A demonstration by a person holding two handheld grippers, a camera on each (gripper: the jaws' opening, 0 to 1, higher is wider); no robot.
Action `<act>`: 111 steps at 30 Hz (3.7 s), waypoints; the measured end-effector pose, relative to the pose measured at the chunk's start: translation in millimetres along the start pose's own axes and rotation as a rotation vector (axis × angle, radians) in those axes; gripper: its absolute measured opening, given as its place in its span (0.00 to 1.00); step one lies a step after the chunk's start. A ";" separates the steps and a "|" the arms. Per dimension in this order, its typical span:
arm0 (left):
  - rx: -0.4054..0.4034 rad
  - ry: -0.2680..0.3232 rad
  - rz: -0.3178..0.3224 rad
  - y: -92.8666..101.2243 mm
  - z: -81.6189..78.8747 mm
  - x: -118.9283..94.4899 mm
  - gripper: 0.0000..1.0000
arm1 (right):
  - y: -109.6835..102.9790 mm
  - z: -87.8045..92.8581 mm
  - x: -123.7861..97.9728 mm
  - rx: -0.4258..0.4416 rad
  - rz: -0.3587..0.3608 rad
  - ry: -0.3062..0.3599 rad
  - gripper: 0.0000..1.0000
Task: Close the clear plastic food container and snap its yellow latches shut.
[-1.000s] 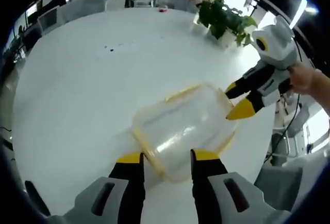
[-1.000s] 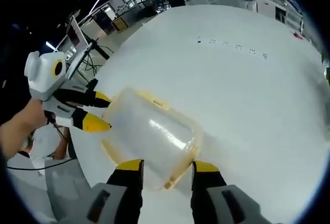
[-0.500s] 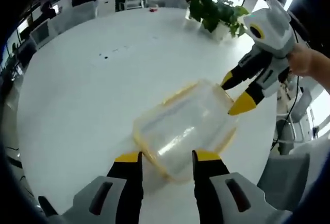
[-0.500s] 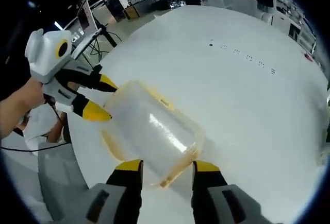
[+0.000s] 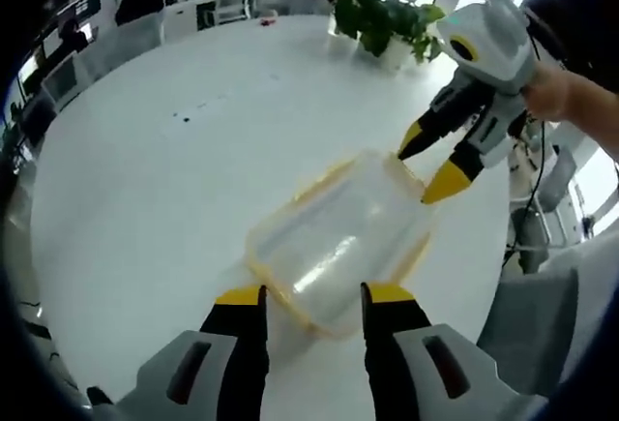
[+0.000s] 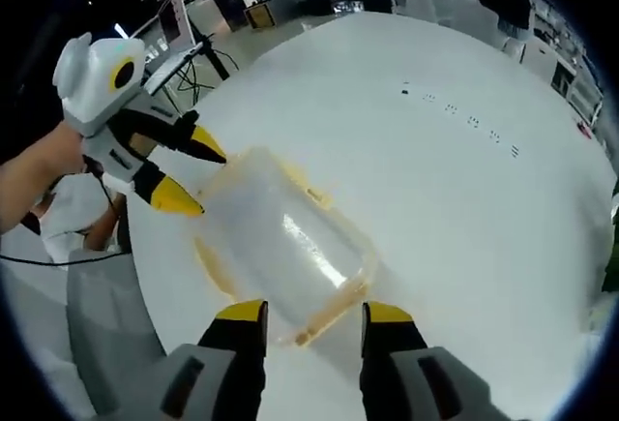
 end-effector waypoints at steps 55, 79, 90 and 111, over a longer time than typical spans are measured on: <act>0.505 -0.186 0.047 -4.3 -22.8 -13.9 0.37 | -9.0 -15.2 -4.6 -0.495 -0.007 -0.074 0.33; 0.608 -0.157 0.136 23.2 -37.3 10.3 0.40 | -23.5 -34.7 6.1 -0.549 -0.056 -0.002 0.28; 0.653 -0.150 0.144 25.3 -40.2 19.5 0.39 | -32.9 -45.8 11.5 -0.583 -0.077 0.051 0.29; 0.673 -0.121 0.144 31.8 -38.7 32.8 0.36 | -28.2 -51.1 17.8 -0.584 -0.070 0.088 0.27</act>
Point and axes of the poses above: the point that each gripper's makers call its tool centre point, and the gripper's own axes: x roughly forward along the fingers, y roughly to its right, z roughly out of its underside, the point moved 9 cm from there along -x, roughly backward along the fingers, and after that the axes turned 11 degrees about z, right-handed, at the moved point
